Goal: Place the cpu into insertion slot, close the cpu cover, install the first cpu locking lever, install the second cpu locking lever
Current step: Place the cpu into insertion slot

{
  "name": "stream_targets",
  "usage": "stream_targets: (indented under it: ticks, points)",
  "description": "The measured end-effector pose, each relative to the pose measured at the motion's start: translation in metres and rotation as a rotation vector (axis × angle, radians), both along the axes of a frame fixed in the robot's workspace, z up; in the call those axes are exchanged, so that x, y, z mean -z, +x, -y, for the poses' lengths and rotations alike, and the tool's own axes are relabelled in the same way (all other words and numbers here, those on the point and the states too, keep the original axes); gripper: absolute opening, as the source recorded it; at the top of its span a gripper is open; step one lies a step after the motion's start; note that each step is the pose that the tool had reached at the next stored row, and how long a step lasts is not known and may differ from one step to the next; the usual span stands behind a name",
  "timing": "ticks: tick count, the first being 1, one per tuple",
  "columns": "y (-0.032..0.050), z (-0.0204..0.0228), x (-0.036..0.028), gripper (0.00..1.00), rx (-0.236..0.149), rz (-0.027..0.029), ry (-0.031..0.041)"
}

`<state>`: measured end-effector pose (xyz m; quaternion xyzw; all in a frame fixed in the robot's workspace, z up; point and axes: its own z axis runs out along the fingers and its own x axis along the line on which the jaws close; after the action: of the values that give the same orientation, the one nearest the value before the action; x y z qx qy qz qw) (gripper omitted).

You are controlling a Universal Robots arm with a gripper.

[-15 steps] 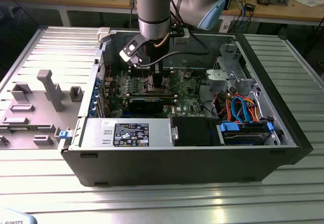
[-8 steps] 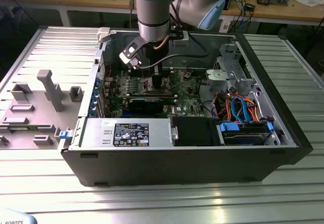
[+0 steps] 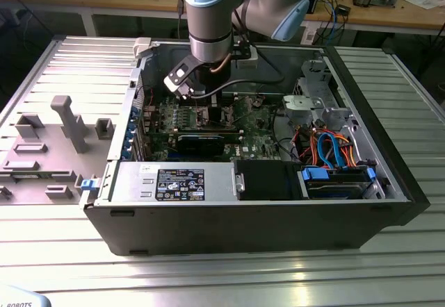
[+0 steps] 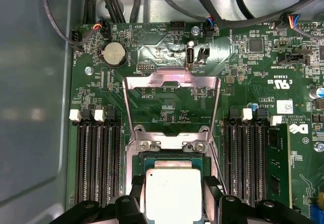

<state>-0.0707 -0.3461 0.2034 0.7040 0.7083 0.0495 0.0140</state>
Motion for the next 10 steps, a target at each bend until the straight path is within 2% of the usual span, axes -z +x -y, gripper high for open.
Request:
stream_targets:
  ticks: [5, 10]
  points:
    - [0.0, 0.0, 0.0041, 0.54, 0.004, -0.0001, 0.0]
    - [0.0001, -0.0001, 0.0041, 0.54, 0.006, 0.0001, 0.0003]
